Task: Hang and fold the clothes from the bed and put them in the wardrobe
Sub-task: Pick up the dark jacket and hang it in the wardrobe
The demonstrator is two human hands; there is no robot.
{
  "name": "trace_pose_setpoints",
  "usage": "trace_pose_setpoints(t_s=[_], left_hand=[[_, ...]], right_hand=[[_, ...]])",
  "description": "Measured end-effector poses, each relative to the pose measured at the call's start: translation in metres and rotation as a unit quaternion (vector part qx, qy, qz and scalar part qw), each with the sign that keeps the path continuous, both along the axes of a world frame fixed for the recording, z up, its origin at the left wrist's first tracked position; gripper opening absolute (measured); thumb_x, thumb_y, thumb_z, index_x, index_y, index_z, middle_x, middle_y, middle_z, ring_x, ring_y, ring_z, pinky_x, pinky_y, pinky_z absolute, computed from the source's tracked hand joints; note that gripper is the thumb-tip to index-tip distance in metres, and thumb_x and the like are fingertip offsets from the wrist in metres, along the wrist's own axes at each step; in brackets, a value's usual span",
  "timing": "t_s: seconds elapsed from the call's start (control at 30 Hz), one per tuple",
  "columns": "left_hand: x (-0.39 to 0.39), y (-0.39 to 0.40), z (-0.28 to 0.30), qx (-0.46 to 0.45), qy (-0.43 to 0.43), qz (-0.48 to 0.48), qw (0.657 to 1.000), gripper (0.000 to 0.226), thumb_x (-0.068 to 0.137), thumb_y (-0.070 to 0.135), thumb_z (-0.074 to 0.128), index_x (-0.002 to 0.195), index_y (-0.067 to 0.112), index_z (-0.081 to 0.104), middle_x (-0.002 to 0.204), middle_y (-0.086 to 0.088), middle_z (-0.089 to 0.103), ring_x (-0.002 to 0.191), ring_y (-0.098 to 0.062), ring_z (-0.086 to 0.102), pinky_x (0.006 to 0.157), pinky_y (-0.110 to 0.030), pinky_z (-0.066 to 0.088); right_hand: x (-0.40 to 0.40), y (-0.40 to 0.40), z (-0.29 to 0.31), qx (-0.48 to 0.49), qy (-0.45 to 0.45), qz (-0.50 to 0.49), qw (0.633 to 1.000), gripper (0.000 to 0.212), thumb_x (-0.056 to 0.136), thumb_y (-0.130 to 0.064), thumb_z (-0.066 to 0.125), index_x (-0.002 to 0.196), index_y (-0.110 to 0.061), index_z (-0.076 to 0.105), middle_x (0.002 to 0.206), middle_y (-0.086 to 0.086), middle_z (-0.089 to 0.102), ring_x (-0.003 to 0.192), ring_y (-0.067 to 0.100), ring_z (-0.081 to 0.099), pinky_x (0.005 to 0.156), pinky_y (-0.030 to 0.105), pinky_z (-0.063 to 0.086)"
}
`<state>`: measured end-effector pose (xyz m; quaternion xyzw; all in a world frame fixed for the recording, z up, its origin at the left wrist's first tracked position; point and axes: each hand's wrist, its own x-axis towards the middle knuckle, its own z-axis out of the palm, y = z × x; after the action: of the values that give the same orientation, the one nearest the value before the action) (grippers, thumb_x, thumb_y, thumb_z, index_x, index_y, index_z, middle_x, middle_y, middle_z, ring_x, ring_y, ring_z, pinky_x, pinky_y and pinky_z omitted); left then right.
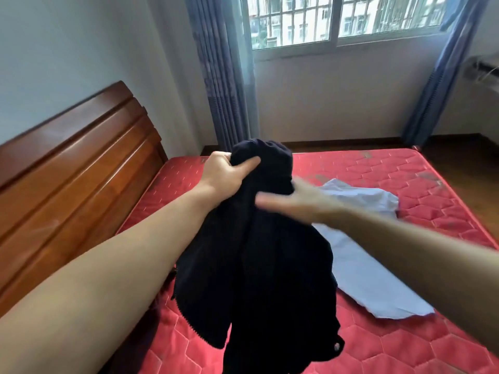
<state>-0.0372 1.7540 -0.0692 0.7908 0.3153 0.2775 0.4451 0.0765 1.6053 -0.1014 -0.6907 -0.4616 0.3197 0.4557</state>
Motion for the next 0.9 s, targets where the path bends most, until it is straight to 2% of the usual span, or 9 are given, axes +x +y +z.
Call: trace_pose_setpoints(t_s=[0.07, 0.13, 0.23, 0.37, 0.47, 0.6, 0.73, 0.83, 0.9], left_hand=[[-0.004, 0.004, -0.001, -0.022, -0.005, -0.011, 1.0, 0.026, 0.081, 0.038, 0.077, 0.079, 0.012, 0.077, 0.08, -0.002, 0.077, 0.078, -0.02, 0.074, 0.077, -0.046, 0.06], [-0.012, 0.008, 0.0, -0.008, 0.027, -0.04, 0.999, 0.026, 0.08, 0.04, 0.077, 0.077, 0.014, 0.077, 0.079, 0.0, 0.077, 0.076, -0.018, 0.074, 0.076, -0.045, 0.061], [-0.026, 0.013, 0.007, -0.004, 0.077, -0.088, 0.993, 0.023, 0.08, 0.037, 0.078, 0.072, 0.016, 0.077, 0.079, -0.003, 0.077, 0.077, -0.02, 0.074, 0.076, -0.044, 0.061], [-0.04, 0.018, 0.028, -0.026, 0.137, -0.143, 0.98, 0.016, 0.078, 0.03, 0.081, 0.074, 0.015, 0.078, 0.082, -0.005, 0.077, 0.079, -0.019, 0.074, 0.068, -0.031, 0.06], [-0.045, 0.014, 0.043, -0.053, 0.127, -0.157, 0.978, 0.012, 0.081, 0.02, 0.078, 0.079, 0.009, 0.076, 0.082, -0.008, 0.076, 0.076, -0.019, 0.074, 0.06, -0.026, 0.058], [-0.036, 0.006, 0.065, -0.097, -0.005, -0.112, 0.989, 0.021, 0.086, 0.025, 0.073, 0.071, 0.01, 0.071, 0.069, -0.004, 0.073, 0.063, -0.014, 0.07, 0.054, -0.023, 0.054], [-0.026, 0.003, 0.086, -0.133, -0.087, -0.079, 0.984, 0.025, 0.086, 0.03, 0.074, 0.071, 0.012, 0.065, 0.064, -0.002, 0.07, 0.058, -0.012, 0.068, 0.055, -0.023, 0.054], [-0.023, 0.001, 0.091, -0.15, -0.101, -0.08, 0.98, 0.027, 0.084, 0.034, 0.075, 0.064, 0.017, 0.067, 0.065, -0.001, 0.071, 0.06, -0.012, 0.069, 0.057, -0.022, 0.054], [-0.022, 0.0, 0.091, -0.155, -0.101, -0.084, 0.979, 0.028, 0.085, 0.036, 0.073, 0.066, 0.017, 0.067, 0.064, 0.0, 0.071, 0.06, -0.011, 0.069, 0.056, -0.022, 0.054]], right_hand=[[-0.013, -0.016, -0.026, -0.022, -0.086, 0.012, 0.996, 0.039, 0.077, -0.04, 0.077, 0.112, -0.031, 0.064, 0.1, -0.014, 0.071, 0.094, 0.003, 0.066, 0.083, 0.022, 0.053], [0.001, -0.019, -0.018, -0.075, -0.228, 0.024, 0.97, 0.017, 0.084, -0.033, 0.07, 0.093, -0.018, 0.069, 0.087, -0.003, 0.071, 0.081, 0.013, 0.065, 0.072, 0.02, 0.049], [0.031, -0.016, 0.025, -0.192, -0.375, 0.129, 0.898, 0.031, 0.089, -0.033, 0.063, 0.062, -0.025, 0.051, 0.065, -0.009, 0.056, 0.054, 0.004, 0.05, 0.046, 0.014, 0.035], [0.052, 0.007, 0.063, -0.248, -0.475, 0.16, 0.829, 0.023, 0.084, -0.024, 0.064, 0.066, -0.027, 0.05, 0.071, -0.01, 0.056, 0.062, 0.007, 0.052, 0.051, 0.023, 0.035], [0.052, 0.015, 0.063, -0.202, -0.443, 0.096, 0.868, 0.011, 0.082, -0.011, 0.058, 0.078, -0.021, 0.062, 0.079, -0.002, 0.064, 0.072, 0.02, 0.057, 0.055, 0.026, 0.038], [0.032, 0.012, 0.021, -0.024, -0.411, -0.087, 0.907, 0.027, 0.083, -0.02, 0.06, 0.109, -0.017, 0.064, 0.107, 0.007, 0.063, 0.097, 0.031, 0.059, 0.08, 0.037, 0.048], [-0.008, -0.017, -0.026, 0.181, -0.214, -0.082, 0.956, 0.054, 0.078, -0.029, 0.066, 0.13, -0.024, 0.05, 0.123, -0.003, 0.055, 0.11, 0.01, 0.054, 0.095, 0.035, 0.047], [-0.022, -0.029, -0.054, 0.137, -0.096, -0.065, 0.984, 0.078, 0.074, -0.049, 0.072, 0.142, -0.034, 0.036, 0.134, -0.01, 0.054, 0.123, 0.005, 0.052, 0.104, 0.03, 0.041], [-0.023, -0.022, -0.063, 0.075, -0.048, -0.05, 0.995, 0.062, 0.077, -0.044, 0.074, 0.133, -0.036, 0.047, 0.121, -0.015, 0.064, 0.111, 0.0, 0.06, 0.1, 0.032, 0.047]])
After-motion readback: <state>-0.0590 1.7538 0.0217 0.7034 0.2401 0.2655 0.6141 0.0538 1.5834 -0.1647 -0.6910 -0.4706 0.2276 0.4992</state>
